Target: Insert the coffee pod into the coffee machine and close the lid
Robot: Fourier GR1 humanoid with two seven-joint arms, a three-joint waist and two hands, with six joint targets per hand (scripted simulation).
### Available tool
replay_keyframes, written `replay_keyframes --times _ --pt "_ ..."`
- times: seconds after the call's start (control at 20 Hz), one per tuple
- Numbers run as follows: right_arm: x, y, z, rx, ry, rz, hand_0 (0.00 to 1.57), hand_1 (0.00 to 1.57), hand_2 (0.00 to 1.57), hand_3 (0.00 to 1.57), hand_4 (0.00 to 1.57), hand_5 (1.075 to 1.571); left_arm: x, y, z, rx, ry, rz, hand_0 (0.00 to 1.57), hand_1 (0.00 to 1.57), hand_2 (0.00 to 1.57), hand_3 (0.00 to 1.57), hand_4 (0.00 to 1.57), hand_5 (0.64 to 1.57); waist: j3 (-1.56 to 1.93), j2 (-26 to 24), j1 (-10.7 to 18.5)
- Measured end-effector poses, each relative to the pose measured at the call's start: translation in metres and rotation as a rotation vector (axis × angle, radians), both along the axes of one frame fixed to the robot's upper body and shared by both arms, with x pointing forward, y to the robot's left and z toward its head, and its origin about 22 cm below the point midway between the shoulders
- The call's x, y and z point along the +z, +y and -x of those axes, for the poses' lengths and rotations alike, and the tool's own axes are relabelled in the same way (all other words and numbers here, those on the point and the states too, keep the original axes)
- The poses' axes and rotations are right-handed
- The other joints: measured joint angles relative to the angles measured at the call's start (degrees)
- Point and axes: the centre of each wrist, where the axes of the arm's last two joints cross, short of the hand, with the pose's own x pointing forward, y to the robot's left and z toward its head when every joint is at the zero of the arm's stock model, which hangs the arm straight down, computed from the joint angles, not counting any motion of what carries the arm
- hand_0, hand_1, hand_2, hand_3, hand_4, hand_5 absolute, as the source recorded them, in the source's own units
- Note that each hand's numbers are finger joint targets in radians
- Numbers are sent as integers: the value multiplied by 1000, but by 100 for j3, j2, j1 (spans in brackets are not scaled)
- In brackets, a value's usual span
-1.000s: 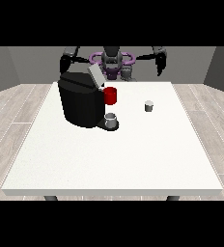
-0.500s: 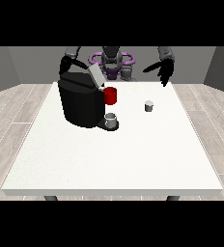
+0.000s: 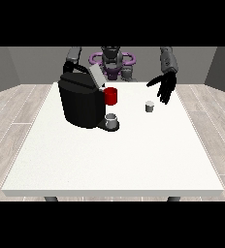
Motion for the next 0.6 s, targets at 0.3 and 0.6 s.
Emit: replay_keyframes --times 0.3,0.6 --pt "-6 -1 -8 6 15 -24 0 0 0 0 0 1571 -7 -5 -13 -6 33 -88 0 0 291 0 0 1571 1 189 39" --pt "-4 6 -16 15 25 -9 0 0 0 0 0 1571 -15 -15 -29 15 -12 -156 940 940 950 692 81 1571 1 303 51"
